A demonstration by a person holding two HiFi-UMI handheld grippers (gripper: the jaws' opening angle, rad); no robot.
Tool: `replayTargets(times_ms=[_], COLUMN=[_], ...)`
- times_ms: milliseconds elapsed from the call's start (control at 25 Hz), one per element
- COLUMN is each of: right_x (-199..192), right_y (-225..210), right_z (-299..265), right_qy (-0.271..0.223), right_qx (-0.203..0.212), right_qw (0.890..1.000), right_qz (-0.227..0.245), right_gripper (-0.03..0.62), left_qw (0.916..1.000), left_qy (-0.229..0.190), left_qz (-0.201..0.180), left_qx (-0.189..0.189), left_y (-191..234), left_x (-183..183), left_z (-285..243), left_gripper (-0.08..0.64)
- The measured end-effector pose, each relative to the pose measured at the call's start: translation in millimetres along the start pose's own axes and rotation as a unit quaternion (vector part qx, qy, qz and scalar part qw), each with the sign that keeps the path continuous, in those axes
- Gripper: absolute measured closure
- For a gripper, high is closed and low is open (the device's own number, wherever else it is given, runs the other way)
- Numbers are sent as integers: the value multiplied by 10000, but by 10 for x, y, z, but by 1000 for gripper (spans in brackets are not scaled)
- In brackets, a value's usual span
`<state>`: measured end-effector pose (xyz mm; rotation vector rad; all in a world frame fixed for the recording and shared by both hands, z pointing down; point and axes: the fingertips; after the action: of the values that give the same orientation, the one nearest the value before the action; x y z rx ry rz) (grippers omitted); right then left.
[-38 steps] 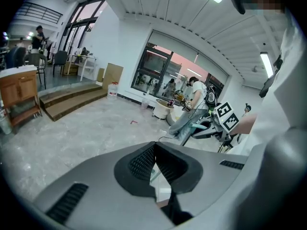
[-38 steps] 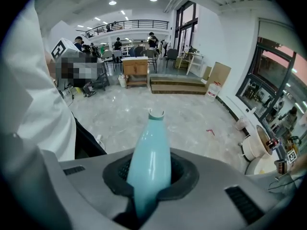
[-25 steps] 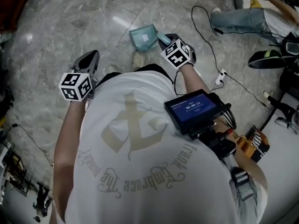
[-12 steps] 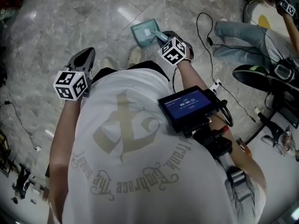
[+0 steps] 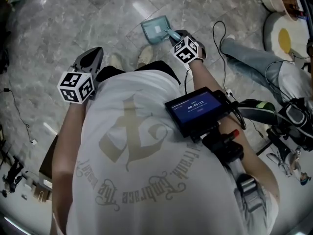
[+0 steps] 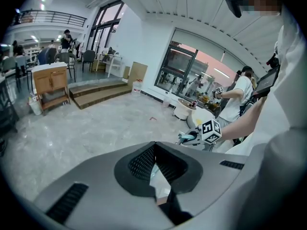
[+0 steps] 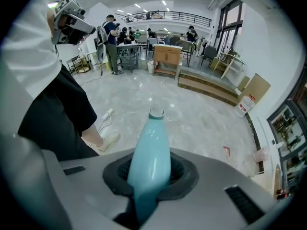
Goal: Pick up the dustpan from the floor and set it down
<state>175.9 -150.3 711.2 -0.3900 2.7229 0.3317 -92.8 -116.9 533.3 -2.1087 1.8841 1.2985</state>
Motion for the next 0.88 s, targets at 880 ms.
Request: replayTargets(times_ms=[880], right_x=[-320], right_y=[556], right_z=[-67], right_qy=[332], right_qx=[342], right_qw=[9981], right_qz=[-378], right_gripper=[467], left_qw=[9997], left_qy=[199], left_qz=[-28], left_qx=[-160], left_y=[-64], left_x=[60], left_z=[-95], left_gripper=[548])
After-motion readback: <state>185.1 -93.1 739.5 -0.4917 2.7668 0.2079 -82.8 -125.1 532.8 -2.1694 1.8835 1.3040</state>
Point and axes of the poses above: the fingertips, and each gripper's own axes: z backward along the fingers, y to its left, x out of its top, and after that the axes turned 14 degrees about z, right-handed
